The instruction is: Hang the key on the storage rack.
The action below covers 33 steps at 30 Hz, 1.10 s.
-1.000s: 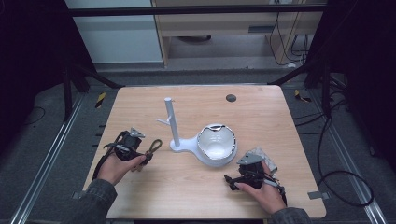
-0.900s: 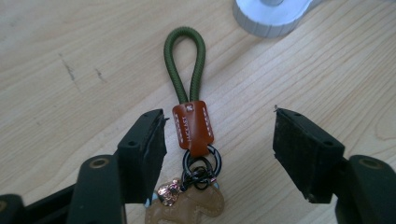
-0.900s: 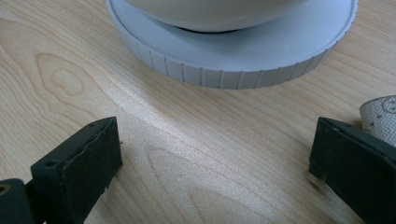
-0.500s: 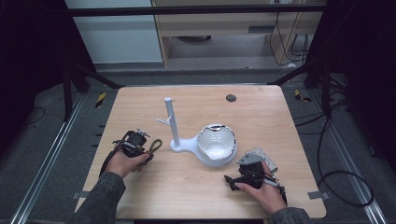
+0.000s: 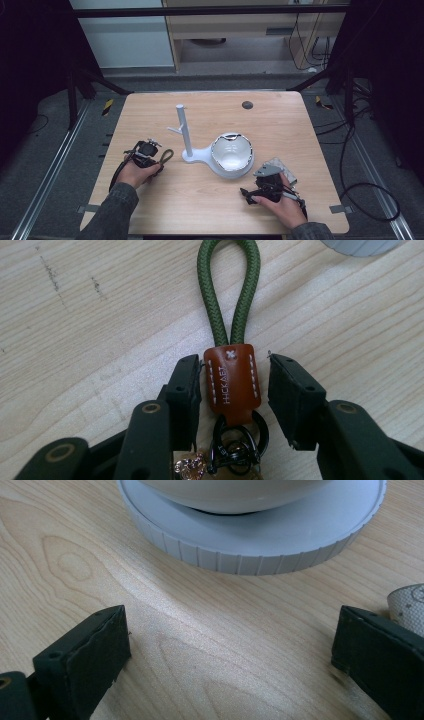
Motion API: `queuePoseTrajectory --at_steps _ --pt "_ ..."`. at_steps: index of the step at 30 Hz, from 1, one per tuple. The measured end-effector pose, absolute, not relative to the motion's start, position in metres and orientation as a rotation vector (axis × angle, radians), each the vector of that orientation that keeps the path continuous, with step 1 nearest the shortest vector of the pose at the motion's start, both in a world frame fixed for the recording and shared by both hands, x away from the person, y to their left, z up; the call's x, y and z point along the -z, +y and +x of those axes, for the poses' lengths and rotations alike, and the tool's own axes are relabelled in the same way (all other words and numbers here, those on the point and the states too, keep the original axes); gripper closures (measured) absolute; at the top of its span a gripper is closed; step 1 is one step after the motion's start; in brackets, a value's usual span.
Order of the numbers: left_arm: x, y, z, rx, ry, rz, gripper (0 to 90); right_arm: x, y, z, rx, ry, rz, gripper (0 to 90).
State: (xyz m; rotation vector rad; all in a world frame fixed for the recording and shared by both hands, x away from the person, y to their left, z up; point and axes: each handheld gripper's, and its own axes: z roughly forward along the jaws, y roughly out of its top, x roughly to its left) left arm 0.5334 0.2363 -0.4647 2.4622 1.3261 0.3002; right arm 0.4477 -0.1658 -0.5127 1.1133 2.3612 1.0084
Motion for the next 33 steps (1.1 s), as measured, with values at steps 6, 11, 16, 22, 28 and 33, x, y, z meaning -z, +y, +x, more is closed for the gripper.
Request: queuePoseTrajectory --at_steps 6,11,16,22,28,33 --pt "0.466 0.234 0.534 -0.32 1.332 2.459 58.0 0.513 -0.166 0.448 -1.008 2.363 1.112 2.0" --pt "0.466 0.233 0.535 -0.316 1.337 2.458 59.4 0.513 -0.166 0.447 -1.009 2.364 1.11 2.1" --pt "0.467 0.234 0.535 -0.318 1.335 2.473 61.1 0.513 -0.166 0.447 -1.01 2.364 1.113 2.1" --pt "0.467 0.233 0.534 -0.327 1.332 2.471 65.5 0.513 -0.165 0.447 -1.012 2.366 1.114 2.1" --pt "0.454 0.239 0.523 -0.37 1.297 2.428 65.8 0.512 -0.166 0.447 -1.011 2.369 1.107 2.1" --pt "0.439 0.247 0.507 -0.429 1.245 2.345 65.9 0.512 -0.166 0.447 -1.008 2.369 1.106 2.1"
